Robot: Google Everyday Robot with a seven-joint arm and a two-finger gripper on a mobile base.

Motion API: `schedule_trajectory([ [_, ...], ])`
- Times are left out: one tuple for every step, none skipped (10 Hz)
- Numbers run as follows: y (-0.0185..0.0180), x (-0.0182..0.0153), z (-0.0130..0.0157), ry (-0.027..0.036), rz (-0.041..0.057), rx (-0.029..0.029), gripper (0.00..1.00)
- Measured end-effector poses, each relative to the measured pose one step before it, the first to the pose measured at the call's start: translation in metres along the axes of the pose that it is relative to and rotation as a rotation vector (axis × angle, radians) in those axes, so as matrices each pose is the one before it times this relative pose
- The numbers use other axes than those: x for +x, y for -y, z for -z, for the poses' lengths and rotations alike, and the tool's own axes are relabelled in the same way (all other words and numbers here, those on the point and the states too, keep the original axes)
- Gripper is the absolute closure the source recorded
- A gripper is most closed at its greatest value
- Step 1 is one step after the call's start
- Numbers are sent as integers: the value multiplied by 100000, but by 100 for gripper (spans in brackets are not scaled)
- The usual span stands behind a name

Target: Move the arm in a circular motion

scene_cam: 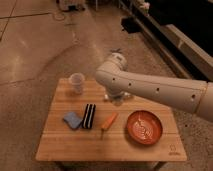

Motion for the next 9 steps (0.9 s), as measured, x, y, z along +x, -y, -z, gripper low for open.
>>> schedule_trajectory([
  [-77, -125, 15, 381, -77, 82, 54],
  [-150, -189, 60, 70, 238, 271, 54],
  [-953, -96, 184, -3, -230, 149, 54],
  [-1323, -2, 255, -92, -599, -322, 54],
  [-738, -125, 158, 75, -219, 158, 54],
  [-531, 52, 7, 194, -120, 91, 54],
  [-46, 86, -34, 317, -321, 169, 54],
  [294, -153, -90, 531, -837, 213, 54],
  [43, 71, -45, 886, -776, 662, 54],
])
